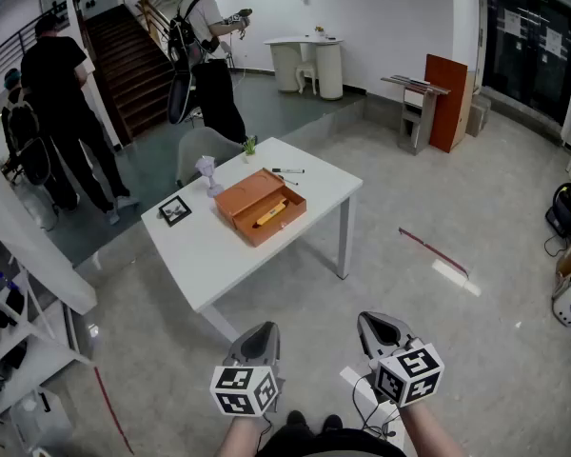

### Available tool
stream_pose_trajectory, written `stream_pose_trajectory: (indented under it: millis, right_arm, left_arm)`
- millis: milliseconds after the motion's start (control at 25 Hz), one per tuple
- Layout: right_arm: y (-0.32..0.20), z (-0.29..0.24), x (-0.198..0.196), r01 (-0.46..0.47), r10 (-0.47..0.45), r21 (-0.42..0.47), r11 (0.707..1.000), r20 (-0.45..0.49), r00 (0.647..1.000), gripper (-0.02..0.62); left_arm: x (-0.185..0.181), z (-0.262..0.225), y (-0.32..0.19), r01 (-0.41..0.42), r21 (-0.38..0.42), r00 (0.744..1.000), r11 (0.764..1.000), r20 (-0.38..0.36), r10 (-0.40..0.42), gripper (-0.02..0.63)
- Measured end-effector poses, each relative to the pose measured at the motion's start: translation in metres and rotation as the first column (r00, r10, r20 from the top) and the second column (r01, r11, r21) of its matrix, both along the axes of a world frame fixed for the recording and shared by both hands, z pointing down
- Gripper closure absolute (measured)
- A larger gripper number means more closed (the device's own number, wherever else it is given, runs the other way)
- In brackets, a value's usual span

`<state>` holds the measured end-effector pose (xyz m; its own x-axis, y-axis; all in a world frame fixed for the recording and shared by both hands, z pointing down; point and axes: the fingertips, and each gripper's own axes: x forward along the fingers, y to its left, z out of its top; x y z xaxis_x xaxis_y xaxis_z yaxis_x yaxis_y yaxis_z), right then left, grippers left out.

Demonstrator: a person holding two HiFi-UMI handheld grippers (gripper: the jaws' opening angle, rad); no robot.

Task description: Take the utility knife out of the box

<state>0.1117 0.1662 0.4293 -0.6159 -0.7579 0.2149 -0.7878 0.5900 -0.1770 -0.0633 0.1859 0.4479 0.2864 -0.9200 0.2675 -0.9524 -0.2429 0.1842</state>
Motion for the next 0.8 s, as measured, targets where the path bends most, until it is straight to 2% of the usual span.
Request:
stream_pose_trajectory:
  millis: [200,560,680,800]
  right_arm:
    - [0.006,-0.007,0.008,-0.020,0.020,-0.013,1.000,0.032,0.999,0.595]
    - [-0.002,0.007,0.019,-0.012,0.013,-0.037,0.999,0.029,0.999,0.594]
    - [-0.005,0.000,0.017,-0.013,0.016,-0.047,0.999,0.061,0.998,0.594]
    - [-0.011,0.002,0.014,-0.008,0.012,-0.053,0.999,0.071,0.997,0.594]
  left_arm:
    - [0.011,-0.004,0.002,-0.028,-0.005,1.000,1.000,-0.003,0.028,0.580]
    - [0.010,-0.011,-0.008,-0.018,0.006,1.000,1.000,0.014,0.018,0.575]
    - [0.009,-0.013,-0.011,-0.010,0.009,1.000,1.000,0.008,0.010,0.525]
    - [0.004,-0.013,-0.017,0.007,0.015,1.000,1.000,0.012,-0.007,0.511]
